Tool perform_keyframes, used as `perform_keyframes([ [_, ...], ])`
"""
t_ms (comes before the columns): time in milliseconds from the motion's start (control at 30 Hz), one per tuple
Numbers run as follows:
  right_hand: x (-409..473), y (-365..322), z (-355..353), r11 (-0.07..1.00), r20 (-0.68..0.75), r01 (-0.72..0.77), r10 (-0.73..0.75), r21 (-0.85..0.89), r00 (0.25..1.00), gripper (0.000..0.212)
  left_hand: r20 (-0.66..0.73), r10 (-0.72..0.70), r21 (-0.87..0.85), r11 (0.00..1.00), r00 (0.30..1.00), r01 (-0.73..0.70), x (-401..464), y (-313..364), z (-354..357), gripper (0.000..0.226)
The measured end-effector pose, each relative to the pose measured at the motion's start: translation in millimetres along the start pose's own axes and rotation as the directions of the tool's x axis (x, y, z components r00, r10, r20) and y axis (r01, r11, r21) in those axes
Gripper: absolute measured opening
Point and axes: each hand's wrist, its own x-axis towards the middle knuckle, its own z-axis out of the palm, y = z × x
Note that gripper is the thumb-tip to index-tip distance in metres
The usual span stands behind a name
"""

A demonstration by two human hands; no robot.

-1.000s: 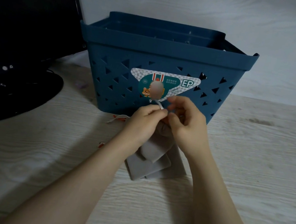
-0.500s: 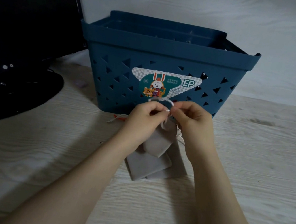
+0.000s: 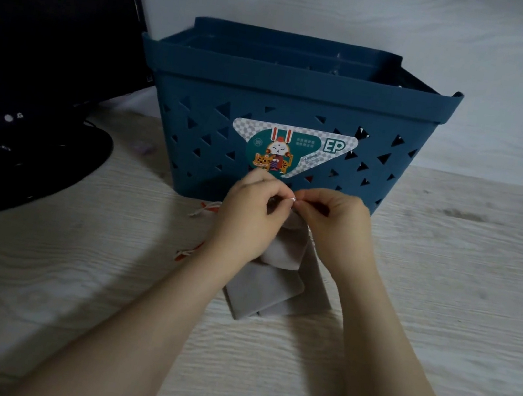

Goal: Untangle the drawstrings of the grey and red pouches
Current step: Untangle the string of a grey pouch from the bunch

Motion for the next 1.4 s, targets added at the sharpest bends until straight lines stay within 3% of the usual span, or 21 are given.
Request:
perform_keyframes([
  [133, -0.4, -1.2, 1.0, 0.996, -0.014, 0.007, -0.008, -0.089, 1.0, 0.012, -0.057, 0.208, 0.214, 0.958, 0.976, -0.191, -1.8, -1.0, 3.1, 0.021],
  [300, -1.0, -5.0, 6.7, 0.998, -0.002, -0.046, 0.046, -0.035, 0.999, 0.014, -0.149, 0.323, 0.385, 0.89, 0.935, -0.245, 0.0, -2.5, 3.2, 0.014],
  [433, -1.2, -9.7, 6.9, 0.949, 0.075, -0.153, 0.138, 0.274, 0.988, 0.019, -0.192, 0.319, 0.298, 0.92, 0.928, -0.254, 1.9, -2.1, 4.5, 0.013],
  [533, -2.8, -16.4, 1.7, 0.811, 0.172, -0.236, 0.168, 0.535, 0.971, 0.02, -0.224, 0.296, 0.216, 0.944, 0.928, -0.249, 1.6, -1.3, 3.7, 0.015],
  [633, -3.3, -17.4, -3.2, 0.666, 0.299, -0.333, 0.171, 0.667, 0.939, 0.019, -0.211, 0.273, 0.121, 0.96, 0.939, -0.252, -0.2, 1.8, 2.2, 0.016],
  [767, -1.5, -12.1, -4.4, 0.544, 0.376, -0.415, 0.188, 0.729, 0.907, 0.019, -0.184, 0.262, -0.014, 0.963, 0.947, -0.269, -0.1, 5.3, -1.3, 0.012],
  [967, -1.9, -11.2, -1.8, 0.434, 0.394, -0.433, 0.183, 0.79, 0.901, 0.019, -0.187, 0.323, -0.023, 0.943, 0.928, -0.333, 0.3, 5.1, -3.4, 0.012],
  [1267, -1.3, -10.5, -0.6, 0.469, 0.339, -0.387, 0.187, 0.794, 0.922, 0.019, -0.233, 0.317, -0.069, 0.937, 0.919, -0.341, -0.2, 2.7, 0.6, 0.008],
  [1400, -1.1, -9.6, -0.6, 0.491, 0.347, -0.411, 0.22, 0.768, 0.912, 0.018, -0.182, 0.32, -0.049, 0.942, 0.93, -0.333, -0.2, 2.9, 3.0, 0.013],
])
